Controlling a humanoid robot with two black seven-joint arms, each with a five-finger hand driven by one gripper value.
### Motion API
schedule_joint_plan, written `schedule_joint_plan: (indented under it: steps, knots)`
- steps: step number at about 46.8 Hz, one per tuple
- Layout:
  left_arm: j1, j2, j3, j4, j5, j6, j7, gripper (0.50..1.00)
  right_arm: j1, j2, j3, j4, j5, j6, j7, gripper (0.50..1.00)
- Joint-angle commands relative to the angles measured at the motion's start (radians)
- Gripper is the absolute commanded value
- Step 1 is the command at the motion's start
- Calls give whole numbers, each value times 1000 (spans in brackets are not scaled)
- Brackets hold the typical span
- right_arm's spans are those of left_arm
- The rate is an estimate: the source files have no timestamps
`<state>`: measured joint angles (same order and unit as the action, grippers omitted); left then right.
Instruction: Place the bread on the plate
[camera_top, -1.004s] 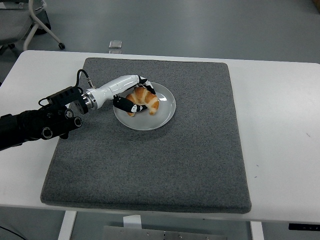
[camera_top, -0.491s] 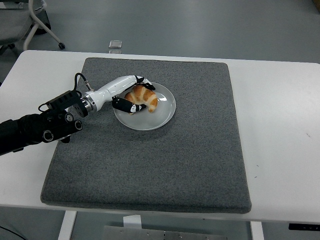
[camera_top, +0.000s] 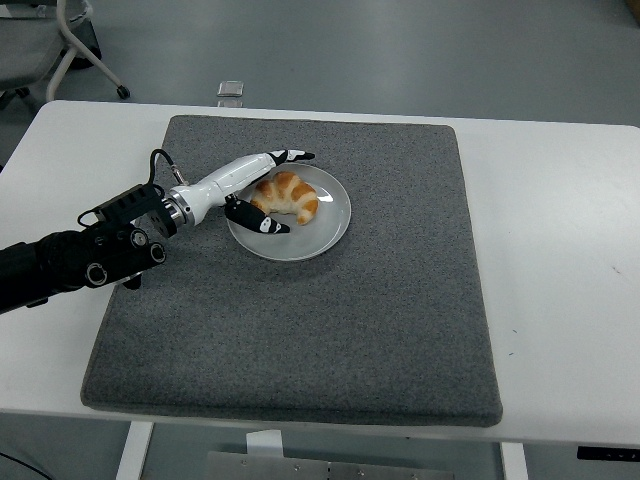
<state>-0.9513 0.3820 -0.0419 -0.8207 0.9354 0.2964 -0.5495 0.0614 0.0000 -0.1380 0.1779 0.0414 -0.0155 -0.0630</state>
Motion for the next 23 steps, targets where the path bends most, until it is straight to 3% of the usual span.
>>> schedule_joint_plan:
  steps: [1, 7, 12, 23]
  knots:
    - [-4, 8, -50, -26, -15, -16, 2, 990, 0, 0, 0, 0, 0, 0, 0, 930]
    - [-30, 50, -122, -90, -29, -45, 3, 990, 0, 0, 0, 0, 0, 0, 0, 930]
    - [-61, 104, -187, -141, -61, -129, 5, 990, 0, 0, 0, 0, 0, 0, 0, 930]
    - [-113, 190, -337, -150, -314, -457, 6, 990, 0, 0, 0, 0, 0, 0, 0, 930]
